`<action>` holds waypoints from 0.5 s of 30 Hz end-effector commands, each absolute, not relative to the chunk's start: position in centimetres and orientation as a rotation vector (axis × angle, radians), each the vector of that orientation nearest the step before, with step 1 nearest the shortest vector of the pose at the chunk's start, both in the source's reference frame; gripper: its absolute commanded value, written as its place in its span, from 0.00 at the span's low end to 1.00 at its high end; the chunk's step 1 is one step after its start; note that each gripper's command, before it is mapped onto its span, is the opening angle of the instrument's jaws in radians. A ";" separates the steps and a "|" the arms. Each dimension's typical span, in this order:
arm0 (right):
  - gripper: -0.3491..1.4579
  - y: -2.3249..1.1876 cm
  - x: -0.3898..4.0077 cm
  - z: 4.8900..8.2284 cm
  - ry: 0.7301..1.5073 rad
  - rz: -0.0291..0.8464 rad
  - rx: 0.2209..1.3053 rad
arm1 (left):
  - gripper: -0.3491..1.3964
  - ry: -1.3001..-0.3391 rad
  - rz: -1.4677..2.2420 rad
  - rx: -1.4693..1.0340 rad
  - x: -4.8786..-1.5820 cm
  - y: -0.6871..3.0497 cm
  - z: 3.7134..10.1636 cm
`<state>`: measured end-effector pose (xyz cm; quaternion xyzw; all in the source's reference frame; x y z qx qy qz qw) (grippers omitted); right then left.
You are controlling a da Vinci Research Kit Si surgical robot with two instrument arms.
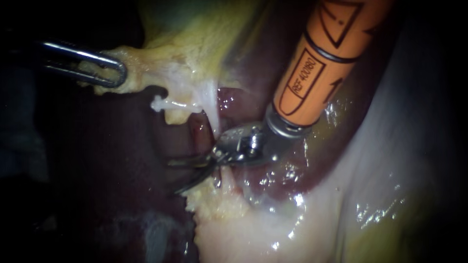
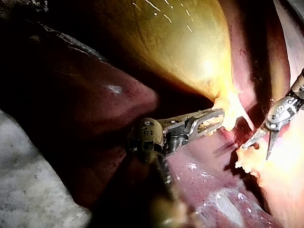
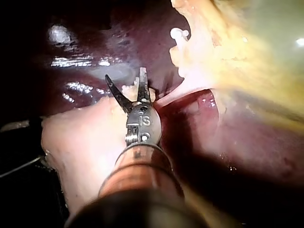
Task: Go back from the cut left tube
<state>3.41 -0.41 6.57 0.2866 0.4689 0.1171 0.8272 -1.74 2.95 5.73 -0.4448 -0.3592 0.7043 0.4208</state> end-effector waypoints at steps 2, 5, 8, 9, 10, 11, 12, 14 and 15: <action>0.99 -0.36 3.27 6.47 1.004 0.222 0.537 | 0.00 -0.901 1.765 -1.114 -1.73 2.95 5.74; 0.99 -0.31 3.05 6.33 1.005 0.202 0.486 | 0.00 -0.901 1.765 -1.115 -1.73 2.96 5.75; 0.99 -0.26 2.84 6.20 1.002 0.192 0.449 | 0.00 -0.901 1.765 -1.115 -1.73 2.96 5.75; 0.99 -0.24 2.74 6.14 0.999 0.195 0.440 | 0.00 -0.901 1.765 -1.115 -1.73 2.96 5.75; 0.99 -0.23 2.66 6.10 0.998 0.192 0.433 | 0.00 -0.901 1.765 -1.115 -1.72 2.96 5.75; 0.99 -0.21 2.58 6.06 0.997 0.194 0.429 | 0.00 -0.901 1.765 -1.115 -1.72 2.96 5.76; 0.99 -0.19 2.49 6.01 0.995 0.193 0.422 | 0.00 -0.901 1.765 -1.115 -1.72 2.96 5.76; 0.99 -0.15 2.34 5.94 0.990 0.194 0.408 | 0.00 -0.901 1.766 -1.115 -1.72 2.97 5.78; 0.99 -0.14 2.29 5.92 0.988 0.198 0.403 | 0.00 -0.901 1.766 -1.115 -1.72 2.97 5.78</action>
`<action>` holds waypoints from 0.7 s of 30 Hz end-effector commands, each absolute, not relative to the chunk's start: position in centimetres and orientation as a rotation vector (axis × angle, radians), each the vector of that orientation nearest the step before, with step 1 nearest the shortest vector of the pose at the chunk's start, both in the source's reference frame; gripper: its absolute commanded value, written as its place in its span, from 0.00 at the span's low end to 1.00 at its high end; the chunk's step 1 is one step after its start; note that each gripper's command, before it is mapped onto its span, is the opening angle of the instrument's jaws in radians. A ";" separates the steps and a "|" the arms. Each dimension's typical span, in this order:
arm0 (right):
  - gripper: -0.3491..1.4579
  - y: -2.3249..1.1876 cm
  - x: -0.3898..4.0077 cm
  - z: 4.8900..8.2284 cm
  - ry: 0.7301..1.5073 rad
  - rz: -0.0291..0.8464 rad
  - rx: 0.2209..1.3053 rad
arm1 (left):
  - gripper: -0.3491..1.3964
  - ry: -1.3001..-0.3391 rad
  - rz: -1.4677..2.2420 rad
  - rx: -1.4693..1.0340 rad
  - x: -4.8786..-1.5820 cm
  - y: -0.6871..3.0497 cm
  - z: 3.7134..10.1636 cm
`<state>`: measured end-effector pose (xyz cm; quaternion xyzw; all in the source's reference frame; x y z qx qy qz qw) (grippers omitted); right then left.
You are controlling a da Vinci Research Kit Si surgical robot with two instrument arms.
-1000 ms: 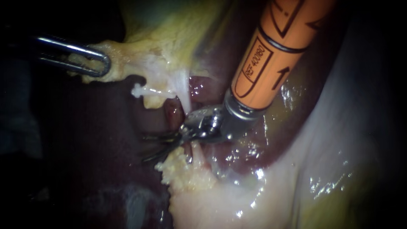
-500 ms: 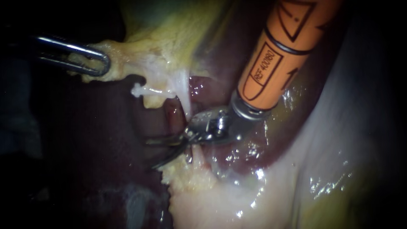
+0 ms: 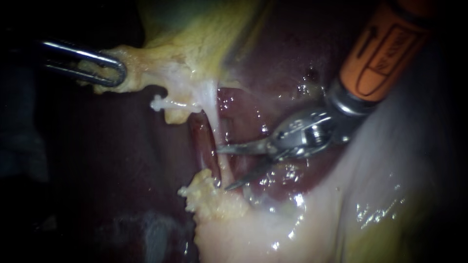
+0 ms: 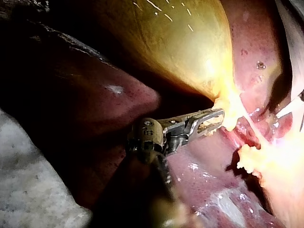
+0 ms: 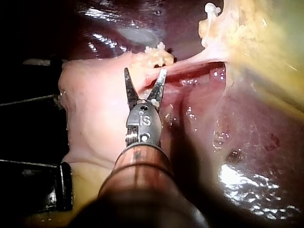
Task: Go back from the cut left tube
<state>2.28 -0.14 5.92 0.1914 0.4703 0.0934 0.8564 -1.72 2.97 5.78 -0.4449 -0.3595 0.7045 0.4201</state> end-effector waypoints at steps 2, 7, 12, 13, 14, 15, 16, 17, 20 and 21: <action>0.99 -0.10 2.18 5.87 0.982 0.200 0.389 | 0.00 -0.901 1.766 -1.115 -1.71 2.97 5.78; 0.99 -0.04 2.00 5.80 0.970 0.203 0.358 | 0.00 -0.901 1.766 -1.115 -1.71 2.97 5.79; 0.99 -0.01 1.93 5.78 0.965 0.218 0.355 | 0.00 -0.901 1.766 -1.115 -1.71 2.97 5.80; 0.99 -0.01 1.93 5.78 0.965 0.214 0.353 | 0.00 -0.900 1.767 -1.116 -1.72 2.97 5.81; 0.99 -0.01 1.93 5.78 0.964 0.215 0.353 | 0.00 -0.899 1.767 -1.116 -1.72 2.97 5.82; 0.99 -0.02 1.92 5.78 0.964 0.215 0.353 | 0.00 -0.899 1.767 -1.116 -1.73 2.97 5.83; 0.99 -0.02 1.92 5.78 0.964 0.215 0.353 | 0.00 -0.897 1.767 -1.116 -1.74 2.96 5.84; 0.99 -0.02 1.92 5.78 0.964 0.215 0.353 | 0.00 -0.895 1.768 -1.116 -1.77 2.96 5.87; 0.99 -0.02 1.92 5.78 0.964 0.215 0.353 | 0.00 -0.890 1.768 -1.116 -1.86 2.97 5.96; 0.99 -0.02 1.92 5.78 0.964 0.215 0.353 | 0.00 -0.891 1.769 -1.116 -1.90 2.97 5.99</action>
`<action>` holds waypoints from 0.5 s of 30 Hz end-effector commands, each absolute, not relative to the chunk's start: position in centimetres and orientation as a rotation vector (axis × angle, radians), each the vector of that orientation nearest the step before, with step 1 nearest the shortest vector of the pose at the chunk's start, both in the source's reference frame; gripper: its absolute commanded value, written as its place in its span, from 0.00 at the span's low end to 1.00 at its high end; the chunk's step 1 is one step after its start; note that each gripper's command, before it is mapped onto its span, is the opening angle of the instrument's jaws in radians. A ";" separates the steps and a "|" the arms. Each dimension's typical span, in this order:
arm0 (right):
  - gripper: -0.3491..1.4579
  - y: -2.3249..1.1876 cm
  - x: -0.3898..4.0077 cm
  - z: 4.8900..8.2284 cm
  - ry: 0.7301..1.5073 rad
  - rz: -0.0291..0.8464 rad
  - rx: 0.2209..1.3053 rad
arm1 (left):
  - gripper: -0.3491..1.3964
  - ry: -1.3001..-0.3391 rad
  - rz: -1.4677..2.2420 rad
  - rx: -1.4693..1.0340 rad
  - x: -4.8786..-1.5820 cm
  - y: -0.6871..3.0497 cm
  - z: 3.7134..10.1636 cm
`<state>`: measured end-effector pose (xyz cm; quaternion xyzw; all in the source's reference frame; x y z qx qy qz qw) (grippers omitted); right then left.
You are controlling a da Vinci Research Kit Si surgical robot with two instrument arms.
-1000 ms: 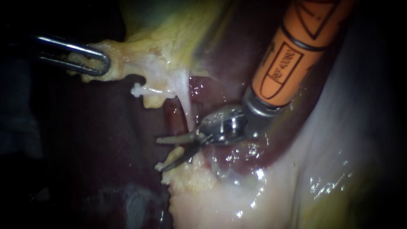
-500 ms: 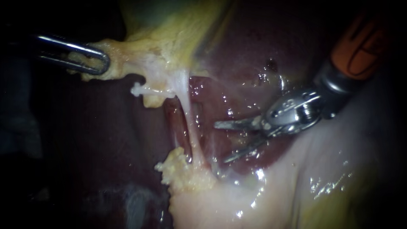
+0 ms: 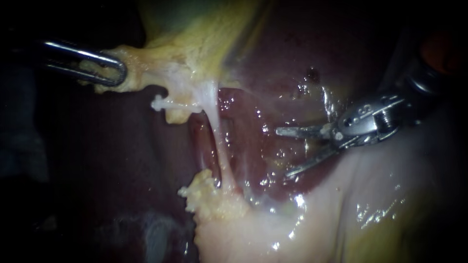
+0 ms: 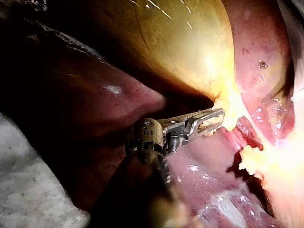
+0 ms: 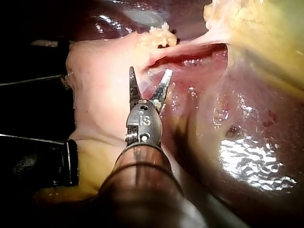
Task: Go back from the cut left tube
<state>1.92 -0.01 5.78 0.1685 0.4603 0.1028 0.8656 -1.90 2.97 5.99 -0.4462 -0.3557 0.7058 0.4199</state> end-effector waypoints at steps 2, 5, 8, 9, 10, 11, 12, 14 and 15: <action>0.99 -0.02 1.92 5.78 0.964 0.215 0.353 | 0.00 -0.890 1.770 -1.117 -2.00 2.97 6.07; 0.99 -0.02 1.91 5.78 0.964 0.214 0.353 | 0.00 -0.894 1.772 -1.118 -2.13 2.98 6.17; 0.99 -0.01 1.91 5.78 0.964 0.215 0.353 | 0.00 -0.904 1.776 -1.119 -2.29 2.99 6.28; 0.99 -0.01 1.91 5.78 0.964 0.215 0.353 | 0.00 -0.905 1.777 -1.119 -2.33 2.99 6.30; 0.99 -0.01 1.90 5.78 0.964 0.214 0.353 | 0.00 -0.906 1.776 -1.123 -2.37 2.98 6.33; 0.99 -0.01 1.90 5.78 0.964 0.214 0.353 | 0.00 -0.907 1.777 -1.123 -2.40 2.98 6.35; 0.99 -0.01 1.90 5.78 0.964 0.214 0.353 | 0.00 -0.909 1.780 -1.121 -2.43 2.97 6.37; 0.98 -0.01 1.89 5.78 0.965 0.214 0.354 | 0.00 -0.911 1.783 -1.122 -2.48 2.95 6.42; 0.98 -0.01 1.89 5.78 0.965 0.214 0.354 | 0.00 -0.913 1.786 -1.119 -2.50 2.95 6.44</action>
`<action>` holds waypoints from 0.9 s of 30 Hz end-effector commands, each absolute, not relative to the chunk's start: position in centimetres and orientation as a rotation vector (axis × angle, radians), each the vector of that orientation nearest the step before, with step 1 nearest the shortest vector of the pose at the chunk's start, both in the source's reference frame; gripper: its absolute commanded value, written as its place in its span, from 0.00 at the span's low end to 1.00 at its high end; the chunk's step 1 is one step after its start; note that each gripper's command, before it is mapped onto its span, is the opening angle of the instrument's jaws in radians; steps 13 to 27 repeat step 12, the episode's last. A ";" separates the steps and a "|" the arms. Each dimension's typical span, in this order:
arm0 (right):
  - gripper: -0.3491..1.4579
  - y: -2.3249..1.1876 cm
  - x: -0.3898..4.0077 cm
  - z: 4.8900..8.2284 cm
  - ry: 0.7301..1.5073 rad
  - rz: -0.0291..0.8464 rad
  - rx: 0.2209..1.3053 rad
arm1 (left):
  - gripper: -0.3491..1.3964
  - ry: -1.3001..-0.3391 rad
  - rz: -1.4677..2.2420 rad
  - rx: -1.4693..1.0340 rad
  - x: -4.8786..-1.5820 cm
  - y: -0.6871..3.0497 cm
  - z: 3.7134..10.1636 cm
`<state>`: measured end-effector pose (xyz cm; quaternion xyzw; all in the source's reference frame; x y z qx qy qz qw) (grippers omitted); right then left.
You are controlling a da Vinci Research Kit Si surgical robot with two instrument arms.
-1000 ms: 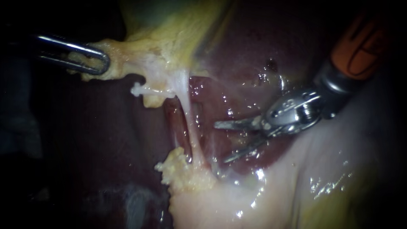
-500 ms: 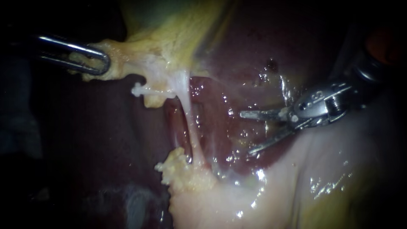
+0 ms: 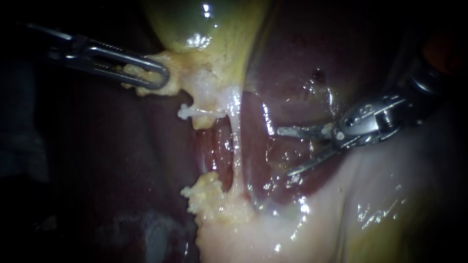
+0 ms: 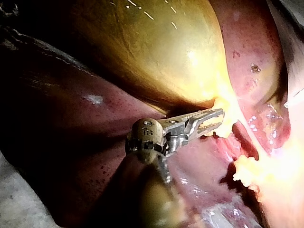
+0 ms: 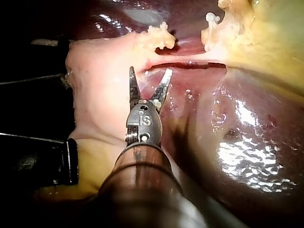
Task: Go back from the cut left tube
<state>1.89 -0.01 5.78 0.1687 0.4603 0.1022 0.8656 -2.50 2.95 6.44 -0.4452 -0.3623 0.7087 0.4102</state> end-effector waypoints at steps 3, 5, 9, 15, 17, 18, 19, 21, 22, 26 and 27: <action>0.98 -0.01 1.89 5.78 0.965 0.214 0.354 | 0.00 -0.916 1.788 -1.120 -2.52 2.93 6.46; 0.98 -0.01 1.89 5.78 0.965 0.214 0.354 | 0.00 -0.917 1.789 -1.120 -2.51 2.94 6.46; 0.98 -0.01 1.89 5.78 0.964 0.214 0.354 | 0.00 -0.918 1.789 -1.121 -2.51 2.94 6.46; 0.98 -0.01 1.88 5.78 0.964 0.214 0.354 | 0.00 -0.918 1.789 -1.121 -2.50 2.94 6.46; 0.98 -0.01 1.88 5.78 0.964 0.214 0.354 | 0.00 -0.918 1.789 -1.121 -2.50 2.94 6.46; 0.98 -0.01 1.88 5.78 0.964 0.214 0.354 | 0.00 -0.918 1.789 -1.121 -2.50 2.94 6.46; 0.98 -0.01 1.88 5.78 0.964 0.214 0.354 | 0.00 -0.918 1.789 -1.121 -2.50 2.94 6.46; 0.98 -0.01 1.88 5.78 0.964 0.214 0.354 | 0.00 -0.918 1.789 -1.121 -2.50 2.94 6.46; 0.98 -0.01 1.88 5.78 0.964 0.214 0.354 | 0.00 -0.918 1.789 -1.121 -2.50 2.94 6.46; 0.98 -0.01 1.88 5.78 0.964 0.214 0.354 | 0.00 -0.918 1.789 -1.121 -2.50 2.94 6.46; 0.98 -0.01 1.88 5.78 0.964 0.214 0.354 | 0.00 -0.918 1.789 -1.121 -2.50 2.94 6.46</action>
